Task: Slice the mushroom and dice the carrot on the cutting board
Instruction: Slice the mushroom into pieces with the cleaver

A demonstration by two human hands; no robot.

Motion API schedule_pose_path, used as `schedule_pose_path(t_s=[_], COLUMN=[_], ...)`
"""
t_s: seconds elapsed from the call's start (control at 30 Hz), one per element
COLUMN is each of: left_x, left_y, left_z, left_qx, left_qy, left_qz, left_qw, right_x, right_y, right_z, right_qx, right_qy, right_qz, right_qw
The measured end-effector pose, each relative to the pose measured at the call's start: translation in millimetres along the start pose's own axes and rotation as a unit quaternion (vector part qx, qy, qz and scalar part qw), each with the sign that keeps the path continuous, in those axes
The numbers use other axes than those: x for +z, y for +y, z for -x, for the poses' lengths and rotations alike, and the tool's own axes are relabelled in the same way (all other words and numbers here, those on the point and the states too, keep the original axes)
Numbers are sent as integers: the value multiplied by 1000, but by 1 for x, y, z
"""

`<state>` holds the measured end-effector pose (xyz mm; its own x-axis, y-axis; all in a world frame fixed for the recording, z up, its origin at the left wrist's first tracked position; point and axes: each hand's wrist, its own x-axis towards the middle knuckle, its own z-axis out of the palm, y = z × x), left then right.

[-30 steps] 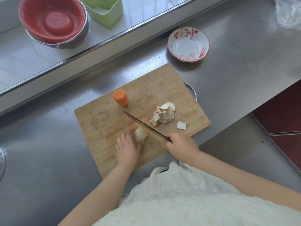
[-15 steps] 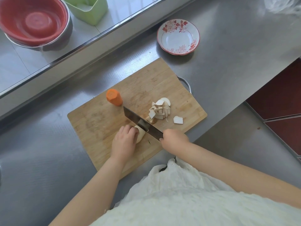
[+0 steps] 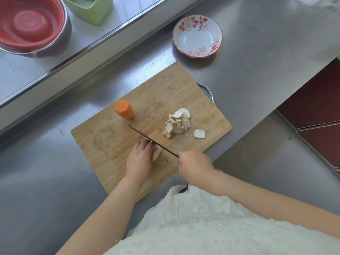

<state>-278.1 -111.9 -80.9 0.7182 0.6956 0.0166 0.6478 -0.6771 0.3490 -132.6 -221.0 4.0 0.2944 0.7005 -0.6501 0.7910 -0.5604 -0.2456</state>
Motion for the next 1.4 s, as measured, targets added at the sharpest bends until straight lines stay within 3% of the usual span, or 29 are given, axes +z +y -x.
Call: schedule_pose_path(t_s=[0.73, 1.0, 1.4], left_x=[4, 0, 0], left_y=[3, 3, 10], left_z=[4, 5, 7], left_qx=[2, 13, -14], left_qy=[40, 26, 41], left_qz=[20, 22, 17], left_qw=[999, 999, 999], right_x=[-10, -2, -2], right_y=[-17, 4, -2], right_z=[-16, -29, 6], right_qx=[28, 73, 0], right_qy=[-92, -91, -37], right_qz=[-1, -145, -23], right_qw=[995, 982, 999])
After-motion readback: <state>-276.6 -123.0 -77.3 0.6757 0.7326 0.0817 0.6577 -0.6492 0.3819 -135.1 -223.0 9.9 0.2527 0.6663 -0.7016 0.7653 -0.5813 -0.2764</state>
